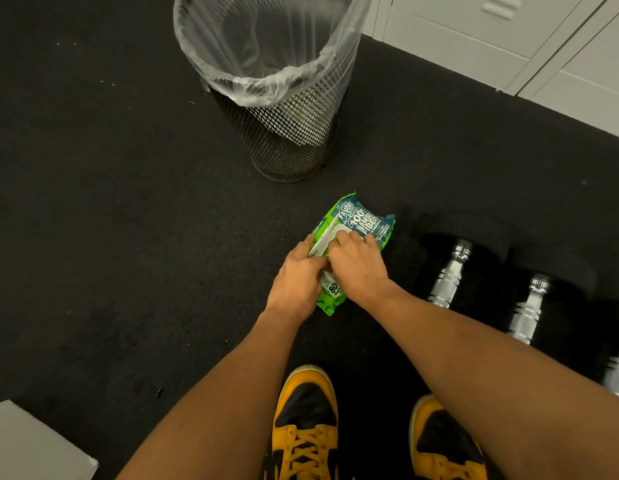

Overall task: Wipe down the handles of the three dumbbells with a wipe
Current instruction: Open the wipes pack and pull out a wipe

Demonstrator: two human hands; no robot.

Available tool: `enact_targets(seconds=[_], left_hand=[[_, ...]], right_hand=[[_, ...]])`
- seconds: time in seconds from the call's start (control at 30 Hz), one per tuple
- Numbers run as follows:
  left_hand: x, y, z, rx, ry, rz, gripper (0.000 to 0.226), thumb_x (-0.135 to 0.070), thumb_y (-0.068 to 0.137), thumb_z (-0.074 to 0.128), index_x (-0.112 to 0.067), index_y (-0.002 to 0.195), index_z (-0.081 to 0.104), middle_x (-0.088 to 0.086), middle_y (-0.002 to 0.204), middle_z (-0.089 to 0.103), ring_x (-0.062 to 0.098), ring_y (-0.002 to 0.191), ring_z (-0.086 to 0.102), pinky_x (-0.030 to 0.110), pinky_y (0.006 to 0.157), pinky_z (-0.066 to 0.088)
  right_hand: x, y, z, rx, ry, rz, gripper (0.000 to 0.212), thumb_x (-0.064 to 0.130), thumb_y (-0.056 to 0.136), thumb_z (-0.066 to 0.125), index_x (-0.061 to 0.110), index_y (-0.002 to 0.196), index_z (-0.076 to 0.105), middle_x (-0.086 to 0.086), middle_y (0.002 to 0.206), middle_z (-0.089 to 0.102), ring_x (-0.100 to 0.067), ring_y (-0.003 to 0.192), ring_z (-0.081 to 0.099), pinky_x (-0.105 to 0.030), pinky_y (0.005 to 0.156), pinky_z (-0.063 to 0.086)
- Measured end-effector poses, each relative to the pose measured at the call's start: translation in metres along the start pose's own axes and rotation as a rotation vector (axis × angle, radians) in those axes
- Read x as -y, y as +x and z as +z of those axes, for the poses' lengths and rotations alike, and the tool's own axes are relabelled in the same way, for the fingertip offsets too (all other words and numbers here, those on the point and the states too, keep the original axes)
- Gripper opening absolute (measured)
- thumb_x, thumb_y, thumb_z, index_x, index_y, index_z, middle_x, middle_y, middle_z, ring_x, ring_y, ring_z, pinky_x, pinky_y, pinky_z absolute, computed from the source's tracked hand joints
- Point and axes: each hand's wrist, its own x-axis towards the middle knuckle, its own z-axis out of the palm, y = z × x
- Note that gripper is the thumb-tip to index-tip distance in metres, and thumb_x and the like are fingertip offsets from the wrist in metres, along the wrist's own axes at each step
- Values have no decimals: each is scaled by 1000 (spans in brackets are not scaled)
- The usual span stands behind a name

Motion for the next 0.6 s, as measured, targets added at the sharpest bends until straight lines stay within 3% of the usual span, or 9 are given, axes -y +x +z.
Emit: enact_targets(seconds=[0.13,0.27,0.4,0.6], left_hand=[[-3,-1,-4,-3,11,-21,25,-13,92,59,-27,109,70,9,158,27,34,141,31,51,105,41],[-6,-3,-9,17,25,-49,24,-12,94,58,-25,109,71,8,161,23,34,143,26,49,110,35],[-9,-5,-13,27,-30,-74,26,-8,94,56,-24,108,71,8,161,22,36,142,30,50,107,40],[-14,-6,-16,32,-47,-73,28,-7,94,55,-24,111,70,8,161,22,37,141,32,50,107,40]], right_hand=[[-5,5,0,17,-81,-87,38,30,99,46,5,128,49,-13,129,49,-30,121,46,-43,97,40],[-12,5,0,25,-51,-110,35,12,97,43,2,130,43,-16,129,46,-31,119,46,-42,94,45],[-27,3,-2,-5,87,-68,35,-1,88,51,4,122,43,-14,124,43,-29,113,47,-41,85,50],[-40,6,-12,-18,340,38,29,-5,87,51,6,113,46,-12,121,39,-28,108,48,-41,77,46]])
